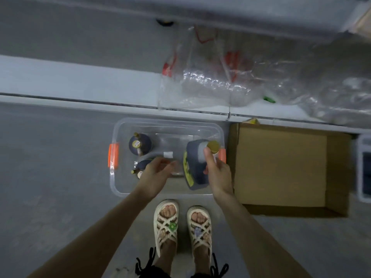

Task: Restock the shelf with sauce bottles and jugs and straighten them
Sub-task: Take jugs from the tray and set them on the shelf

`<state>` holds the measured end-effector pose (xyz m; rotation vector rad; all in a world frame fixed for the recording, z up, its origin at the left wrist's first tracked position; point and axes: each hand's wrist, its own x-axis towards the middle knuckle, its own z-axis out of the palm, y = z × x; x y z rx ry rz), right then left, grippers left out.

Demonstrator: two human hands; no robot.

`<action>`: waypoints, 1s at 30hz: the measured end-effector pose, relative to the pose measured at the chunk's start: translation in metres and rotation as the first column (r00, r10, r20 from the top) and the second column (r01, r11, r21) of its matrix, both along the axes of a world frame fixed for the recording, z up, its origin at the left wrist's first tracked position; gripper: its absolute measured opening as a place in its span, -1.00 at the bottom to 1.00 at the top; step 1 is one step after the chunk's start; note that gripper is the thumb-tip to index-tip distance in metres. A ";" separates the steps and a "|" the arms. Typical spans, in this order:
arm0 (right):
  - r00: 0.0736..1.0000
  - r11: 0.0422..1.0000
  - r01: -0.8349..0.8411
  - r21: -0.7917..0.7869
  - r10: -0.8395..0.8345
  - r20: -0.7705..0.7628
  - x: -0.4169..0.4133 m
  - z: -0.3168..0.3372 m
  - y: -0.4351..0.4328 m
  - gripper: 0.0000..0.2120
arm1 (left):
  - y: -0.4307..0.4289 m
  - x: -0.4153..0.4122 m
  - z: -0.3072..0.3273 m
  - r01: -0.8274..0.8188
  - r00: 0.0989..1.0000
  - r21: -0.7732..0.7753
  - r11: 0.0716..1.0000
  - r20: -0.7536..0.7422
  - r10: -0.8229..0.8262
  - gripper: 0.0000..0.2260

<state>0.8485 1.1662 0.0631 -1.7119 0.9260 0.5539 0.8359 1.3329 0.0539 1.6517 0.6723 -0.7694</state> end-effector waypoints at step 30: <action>0.400 0.897 0.408 -0.170 -0.008 0.916 -0.107 0.859 -0.322 -0.43 | -0.348 0.024 0.793 0.835 0.252 0.015 0.550 0.878 -0.407 -0.16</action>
